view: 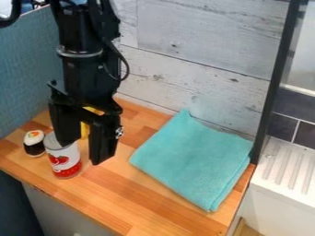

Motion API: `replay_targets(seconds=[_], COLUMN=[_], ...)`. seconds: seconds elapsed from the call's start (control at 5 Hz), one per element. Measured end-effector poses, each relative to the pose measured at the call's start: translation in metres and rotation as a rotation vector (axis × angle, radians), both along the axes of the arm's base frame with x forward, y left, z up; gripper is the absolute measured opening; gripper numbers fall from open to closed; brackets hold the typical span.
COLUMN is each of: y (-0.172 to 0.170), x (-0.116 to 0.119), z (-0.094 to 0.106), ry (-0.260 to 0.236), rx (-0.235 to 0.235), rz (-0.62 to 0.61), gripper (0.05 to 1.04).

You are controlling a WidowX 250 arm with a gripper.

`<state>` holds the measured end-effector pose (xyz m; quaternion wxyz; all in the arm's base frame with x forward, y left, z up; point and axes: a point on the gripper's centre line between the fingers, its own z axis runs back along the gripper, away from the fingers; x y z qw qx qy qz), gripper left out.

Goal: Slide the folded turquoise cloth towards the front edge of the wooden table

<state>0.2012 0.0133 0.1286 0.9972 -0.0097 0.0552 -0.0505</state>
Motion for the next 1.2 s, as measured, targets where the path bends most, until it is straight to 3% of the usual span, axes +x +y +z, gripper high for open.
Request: replay_targets(seconds=[0.2, 0.6, 1.0, 1.2], y=[0.000, -0.013, -0.028, -0.037], x=[-0.001, 0.063, 0.118, 0.139], z=[-0.004, -0.027, -0.061, -0.056], ry=[0.017, -0.030, -0.025, -0.079], rx=[-0.001, 0.006, 0.030, 0.031], rz=[-0.003, -0.063, -0.106, -0.114], gripper=[1.001, 1.001, 1.001, 1.001])
